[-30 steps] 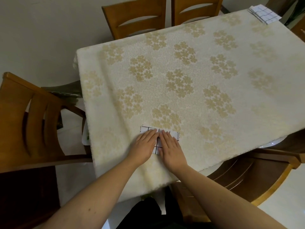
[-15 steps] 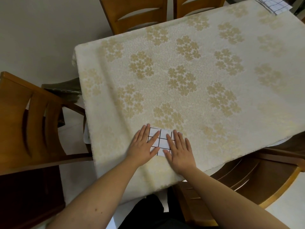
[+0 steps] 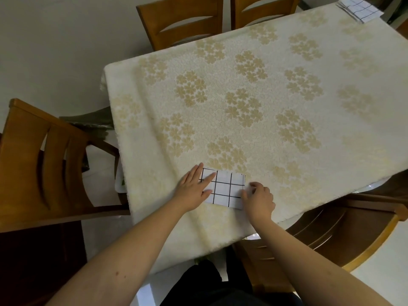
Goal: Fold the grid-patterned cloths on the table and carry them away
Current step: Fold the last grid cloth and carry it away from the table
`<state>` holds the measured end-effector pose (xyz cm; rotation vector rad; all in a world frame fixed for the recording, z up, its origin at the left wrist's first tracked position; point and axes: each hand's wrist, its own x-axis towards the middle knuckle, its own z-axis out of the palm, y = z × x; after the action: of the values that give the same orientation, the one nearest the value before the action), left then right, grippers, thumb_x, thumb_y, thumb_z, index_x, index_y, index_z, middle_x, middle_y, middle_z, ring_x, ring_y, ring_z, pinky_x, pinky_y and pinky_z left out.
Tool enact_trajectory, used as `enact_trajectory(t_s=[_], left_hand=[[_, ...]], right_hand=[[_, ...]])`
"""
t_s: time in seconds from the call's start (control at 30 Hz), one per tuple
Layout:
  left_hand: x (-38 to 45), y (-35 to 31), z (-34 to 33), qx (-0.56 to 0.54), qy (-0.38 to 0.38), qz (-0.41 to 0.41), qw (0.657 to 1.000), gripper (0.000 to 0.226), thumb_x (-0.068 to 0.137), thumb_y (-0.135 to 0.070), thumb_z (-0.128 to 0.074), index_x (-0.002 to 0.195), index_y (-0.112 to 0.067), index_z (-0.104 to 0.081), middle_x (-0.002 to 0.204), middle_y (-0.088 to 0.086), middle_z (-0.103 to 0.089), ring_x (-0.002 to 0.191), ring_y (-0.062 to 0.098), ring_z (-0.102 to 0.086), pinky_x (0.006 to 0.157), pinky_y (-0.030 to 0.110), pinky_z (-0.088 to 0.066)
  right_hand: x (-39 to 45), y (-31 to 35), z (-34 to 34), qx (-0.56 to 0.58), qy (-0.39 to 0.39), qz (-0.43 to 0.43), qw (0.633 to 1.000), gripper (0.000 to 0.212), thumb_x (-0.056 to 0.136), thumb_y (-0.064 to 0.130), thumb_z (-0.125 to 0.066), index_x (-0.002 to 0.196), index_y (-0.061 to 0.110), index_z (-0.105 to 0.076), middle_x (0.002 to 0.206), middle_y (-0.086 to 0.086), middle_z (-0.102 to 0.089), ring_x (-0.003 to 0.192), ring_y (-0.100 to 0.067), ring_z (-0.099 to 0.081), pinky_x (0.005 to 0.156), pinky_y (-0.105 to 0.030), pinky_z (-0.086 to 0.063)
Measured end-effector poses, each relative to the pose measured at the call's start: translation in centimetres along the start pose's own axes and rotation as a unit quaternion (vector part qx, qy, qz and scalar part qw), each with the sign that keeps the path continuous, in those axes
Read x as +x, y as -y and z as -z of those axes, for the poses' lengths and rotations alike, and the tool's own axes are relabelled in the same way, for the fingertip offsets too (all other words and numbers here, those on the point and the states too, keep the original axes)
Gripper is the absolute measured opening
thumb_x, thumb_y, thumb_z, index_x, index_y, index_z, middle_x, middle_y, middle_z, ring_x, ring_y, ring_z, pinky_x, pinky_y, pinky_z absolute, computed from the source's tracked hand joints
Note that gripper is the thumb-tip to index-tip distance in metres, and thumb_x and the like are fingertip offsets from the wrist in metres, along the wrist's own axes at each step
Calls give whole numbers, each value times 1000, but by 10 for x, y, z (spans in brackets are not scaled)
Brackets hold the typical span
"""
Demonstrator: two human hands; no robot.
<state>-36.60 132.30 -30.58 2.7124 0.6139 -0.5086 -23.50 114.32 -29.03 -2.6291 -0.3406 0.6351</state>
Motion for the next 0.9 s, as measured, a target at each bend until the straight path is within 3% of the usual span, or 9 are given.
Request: enact_trajectory(t_s=[0.13,0.27,0.37,0.43,0.57,0.63,0.7,0.8,0.9], left_hand=[[0,1,0,20,14,-7,1000,66,99,-57,-29,150,-43,10,157,1,28,145,17,25,120,36,5],[0,1,-1,20,13,-7,1000,67,98,-59,-29,150,-43,10,158,2,28,145,17,24,120,36,4],[0,2,-2,21,7,-6,1000,67,98,-59,-29,150,-43,9,158,2,27,146,18,23,121,37,3],[0,1,-2,25,7,-6,1000,67,98,-59,-29,150,-43,9,158,2,27,146,18,23,120,36,4],[-1,1,-2,25,0,-6,1000,68,97,-60,-30,150,-43,8,158,2,26,146,18,22,119,35,4],[-2,1,-3,24,-8,-7,1000,70,96,-62,-30,151,-42,8,159,1,25,146,17,21,121,36,2],[-4,1,-3,16,-17,-5,1000,74,95,-63,-31,151,-39,8,159,0,23,147,16,19,121,36,1],[-8,2,-2,-54,-42,7,998,81,93,-64,-37,153,-32,6,161,-1,18,148,14,15,121,34,-4],[-16,-4,6,-284,-119,56,950,83,92,-47,-57,155,-25,-6,162,-2,1,149,12,1,118,28,-13]], right_hand=[[4,14,-9,132,36,-101,985,48,81,32,-69,124,18,-54,123,-9,-49,108,-30,-53,89,-45,-49],[8,29,-9,155,58,-162,973,32,81,26,-68,111,16,-59,117,-8,-44,99,-31,-56,83,-39,-50],[7,31,-10,179,47,-130,974,16,76,23,-64,90,18,-57,93,-2,-54,83,-26,-59,72,-38,-51],[4,31,-12,193,46,-109,974,16,75,22,-63,88,14,-59,79,2,-59,73,-21,-59,67,-37,-50],[-7,35,-4,223,52,-78,970,22,83,20,-66,98,20,-51,86,5,-58,79,-17,-59,67,-29,-47],[-9,33,-1,192,65,-48,978,10,85,19,-63,86,20,-53,77,5,-58,74,-18,-57,60,-26,-43],[-10,32,4,160,77,-23,984,11,85,18,-60,74,18,-58,69,3,-58,69,-20,-56,53,-25,-38],[-11,31,14,155,82,19,984,9,87,20,-60,93,18,-67,80,2,-65,75,-18,-62,56,-24,-44],[-14,29,23,180,91,63,977,10,89,22,-62,97,21,-68,81,4,-69,76,-15,-65,65,-29,-50]])
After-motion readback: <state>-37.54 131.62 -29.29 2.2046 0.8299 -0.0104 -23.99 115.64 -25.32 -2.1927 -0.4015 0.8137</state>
